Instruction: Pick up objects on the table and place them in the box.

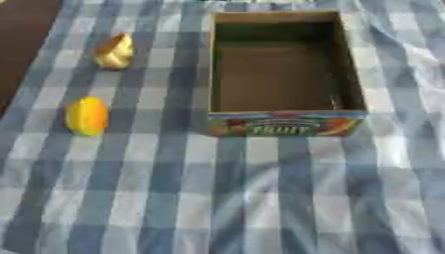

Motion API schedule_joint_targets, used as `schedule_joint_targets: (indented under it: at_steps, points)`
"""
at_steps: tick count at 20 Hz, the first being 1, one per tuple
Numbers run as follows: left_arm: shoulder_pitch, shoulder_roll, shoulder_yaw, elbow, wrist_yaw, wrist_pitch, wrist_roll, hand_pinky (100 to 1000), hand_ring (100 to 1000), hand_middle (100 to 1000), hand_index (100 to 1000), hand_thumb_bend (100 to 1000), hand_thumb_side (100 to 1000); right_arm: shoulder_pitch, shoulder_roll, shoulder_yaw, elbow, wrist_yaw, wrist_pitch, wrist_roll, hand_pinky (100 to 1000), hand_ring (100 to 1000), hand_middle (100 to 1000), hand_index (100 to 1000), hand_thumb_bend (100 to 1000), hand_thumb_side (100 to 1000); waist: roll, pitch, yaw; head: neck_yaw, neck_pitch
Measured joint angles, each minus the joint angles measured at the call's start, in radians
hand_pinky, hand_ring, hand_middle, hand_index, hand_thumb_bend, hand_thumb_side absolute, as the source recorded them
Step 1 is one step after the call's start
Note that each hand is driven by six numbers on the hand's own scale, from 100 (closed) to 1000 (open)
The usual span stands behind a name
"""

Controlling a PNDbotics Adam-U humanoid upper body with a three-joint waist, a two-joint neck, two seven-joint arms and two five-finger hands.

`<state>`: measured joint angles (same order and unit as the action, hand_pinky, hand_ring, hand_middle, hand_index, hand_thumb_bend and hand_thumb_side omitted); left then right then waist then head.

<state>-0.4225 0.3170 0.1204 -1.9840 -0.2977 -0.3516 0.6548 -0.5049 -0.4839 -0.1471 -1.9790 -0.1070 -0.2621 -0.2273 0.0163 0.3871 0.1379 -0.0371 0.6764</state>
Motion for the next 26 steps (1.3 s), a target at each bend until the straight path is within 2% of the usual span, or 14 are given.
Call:
schedule_joint_targets:
  at_steps: [5, 7, 10, 14, 15, 20, 24, 26]
  points:
    - [-0.003, 0.004, 0.0, 0.0, 0.003, 0.008, -0.004, 773, 767, 771, 896, 272, 296, 0.0, 0.0, -0.006, 0.0, 0.0, 0.0, -0.004, 780, 878, 722, 764, 100, 650, 0.001, -0.001, -0.003, 0.0, 0.0]
    - [0.014, 0.029, -0.004, 0.0, 0.002, 0.025, -0.008, 774, 767, 773, 902, 258, 291, 0.0, 0.0, -0.006, 0.0, 0.0, 0.002, -0.007, 780, 879, 721, 764, 100, 649, 0.006, -0.001, -0.003, -0.003, 0.001]
    - [0.087, 0.113, -0.015, 0.0, -0.018, 0.073, -0.035, 779, 768, 775, 911, 260, 277, 0.006, -0.005, -0.006, 0.0, 0.0, 0.002, -0.008, 780, 880, 721, 764, 100, 648, 0.018, -0.001, 0.004, -0.018, 0.004]
    - [0.208, 0.272, -0.04, 0.0, -0.056, 0.154, -0.103, 794, 781, 787, 937, 295, 296, 0.016, -0.021, -0.009, 0.0, 0.004, 0.002, -0.009, 781, 880, 721, 764, 100, 648, 0.024, -0.001, 0.022, -0.042, 0.006]
    - [0.238, 0.316, -0.047, 0.0, -0.066, 0.177, -0.128, 803, 792, 797, 954, 308, 335, 0.021, -0.025, -0.012, 0.0, 0.005, 0.001, -0.011, 781, 879, 721, 764, 100, 648, 0.026, -0.001, 0.026, -0.047, 0.007]
    - [0.348, 0.5, -0.062, 0.0, -0.126, 0.301, -0.324, 832, 825, 820, 951, 368, 342, 0.031, -0.05, -0.019, 0.0, 0.013, -0.004, -0.024, 782, 876, 722, 766, 100, 631, 0.031, -0.01, 0.035, -0.064, 0.017]
    - [0.381, 0.583, -0.062, -0.001, -0.152, 0.386, -0.505, 863, 859, 839, 946, 453, 340, 0.031, -0.071, -0.021, 0.0, 0.019, -0.011, -0.032, 783, 875, 722, 767, 100, 620, 0.031, -0.017, 0.035, -0.065, 0.022]
    - [0.385, 0.607, -0.063, -0.001, -0.155, 0.422, -0.596, 876, 873, 848, 949, 497, 302, 0.032, -0.077, -0.022, 0.0, 0.021, -0.013, -0.035, 783, 875, 722, 767, 100, 621, 0.031, -0.019, 0.033, -0.063, 0.026]
